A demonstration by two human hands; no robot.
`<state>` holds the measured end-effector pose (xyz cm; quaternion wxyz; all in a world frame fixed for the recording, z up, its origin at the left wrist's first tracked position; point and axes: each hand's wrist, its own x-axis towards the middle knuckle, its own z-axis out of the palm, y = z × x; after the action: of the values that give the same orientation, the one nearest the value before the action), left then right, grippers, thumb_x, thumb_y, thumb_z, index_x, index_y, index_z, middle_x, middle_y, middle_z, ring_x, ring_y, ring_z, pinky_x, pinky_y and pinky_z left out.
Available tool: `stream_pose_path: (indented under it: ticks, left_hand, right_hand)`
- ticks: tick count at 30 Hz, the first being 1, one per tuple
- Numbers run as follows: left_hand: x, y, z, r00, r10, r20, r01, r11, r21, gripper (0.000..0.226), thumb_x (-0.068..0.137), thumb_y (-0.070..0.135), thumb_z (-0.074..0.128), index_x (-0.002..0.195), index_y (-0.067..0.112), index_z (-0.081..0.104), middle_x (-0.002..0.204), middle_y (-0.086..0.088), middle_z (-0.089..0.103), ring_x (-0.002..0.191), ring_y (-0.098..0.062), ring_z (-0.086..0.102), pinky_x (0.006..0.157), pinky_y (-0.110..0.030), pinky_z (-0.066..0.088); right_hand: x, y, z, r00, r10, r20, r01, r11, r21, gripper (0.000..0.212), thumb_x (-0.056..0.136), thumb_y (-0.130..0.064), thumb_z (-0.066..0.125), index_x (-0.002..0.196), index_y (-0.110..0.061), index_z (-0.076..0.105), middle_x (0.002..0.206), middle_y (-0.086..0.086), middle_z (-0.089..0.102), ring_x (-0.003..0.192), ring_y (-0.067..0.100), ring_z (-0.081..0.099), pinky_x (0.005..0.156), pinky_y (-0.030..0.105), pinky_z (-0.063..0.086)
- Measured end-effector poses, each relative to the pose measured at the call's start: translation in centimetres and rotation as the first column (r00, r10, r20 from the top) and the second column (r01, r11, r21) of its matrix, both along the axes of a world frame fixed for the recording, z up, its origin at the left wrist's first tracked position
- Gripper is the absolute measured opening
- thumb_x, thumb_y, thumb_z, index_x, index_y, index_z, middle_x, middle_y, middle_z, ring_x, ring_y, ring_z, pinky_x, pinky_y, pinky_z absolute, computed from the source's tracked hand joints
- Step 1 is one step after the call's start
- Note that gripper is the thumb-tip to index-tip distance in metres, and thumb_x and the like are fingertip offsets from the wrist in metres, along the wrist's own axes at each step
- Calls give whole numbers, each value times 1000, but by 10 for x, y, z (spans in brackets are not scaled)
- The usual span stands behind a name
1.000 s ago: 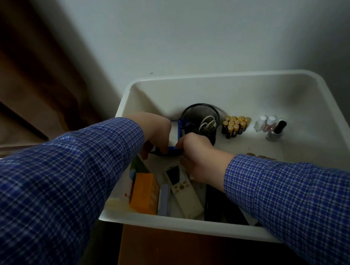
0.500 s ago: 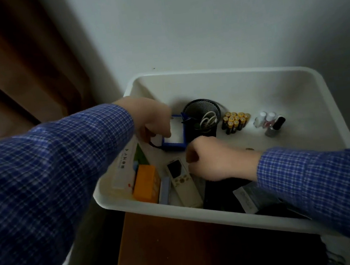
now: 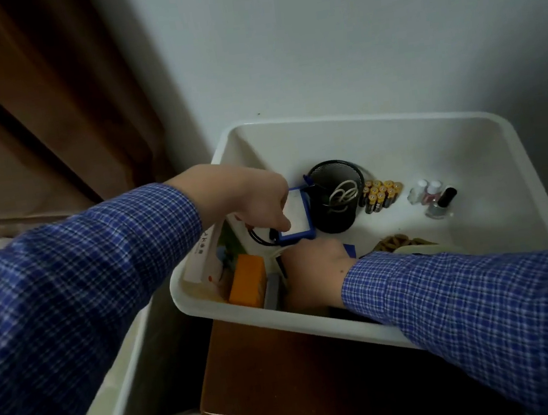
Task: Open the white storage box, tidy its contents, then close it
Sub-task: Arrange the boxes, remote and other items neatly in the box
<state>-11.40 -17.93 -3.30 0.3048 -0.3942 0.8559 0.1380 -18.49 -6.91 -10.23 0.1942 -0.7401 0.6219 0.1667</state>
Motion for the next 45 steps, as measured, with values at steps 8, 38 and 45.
stream_pose_path:
  ticks: [8, 38, 45]
  left_hand:
    - [-3, -6, -6, 996, 83, 37, -84, 996, 17, 40, 92, 45, 61, 99, 8, 71, 89, -10, 75, 88, -27, 73, 79, -38, 60]
    - [-23, -22, -4, 960, 80, 269, -108, 990, 91, 26, 101, 20, 52, 117, 4, 64, 110, -18, 70, 95, -25, 69, 72, -33, 54]
    - [-20, -25, -32, 894, -82, 440, 29, 992, 127, 33, 100, 29, 56, 124, 8, 63, 115, -12, 68, 101, -25, 67, 89, -34, 51]
  right_hand:
    - [-4, -2, -8, 1000, -15, -4, 15, 995, -101, 31, 92, -47, 60, 93, -17, 60, 83, 0, 59, 72, 16, 58, 67, 30, 51]
    - [-44, 3, 10, 831, -385, 401, 474, 868, -148, 55, 85, -63, 56, 114, -17, 50, 98, 1, 65, 79, 20, 62, 63, 31, 49]
    - [-18, -15, -12, 751, -461, 473, 578, 806, -132, 54, 95, -53, 55, 125, -9, 48, 118, 14, 60, 99, 30, 64, 64, 32, 41]
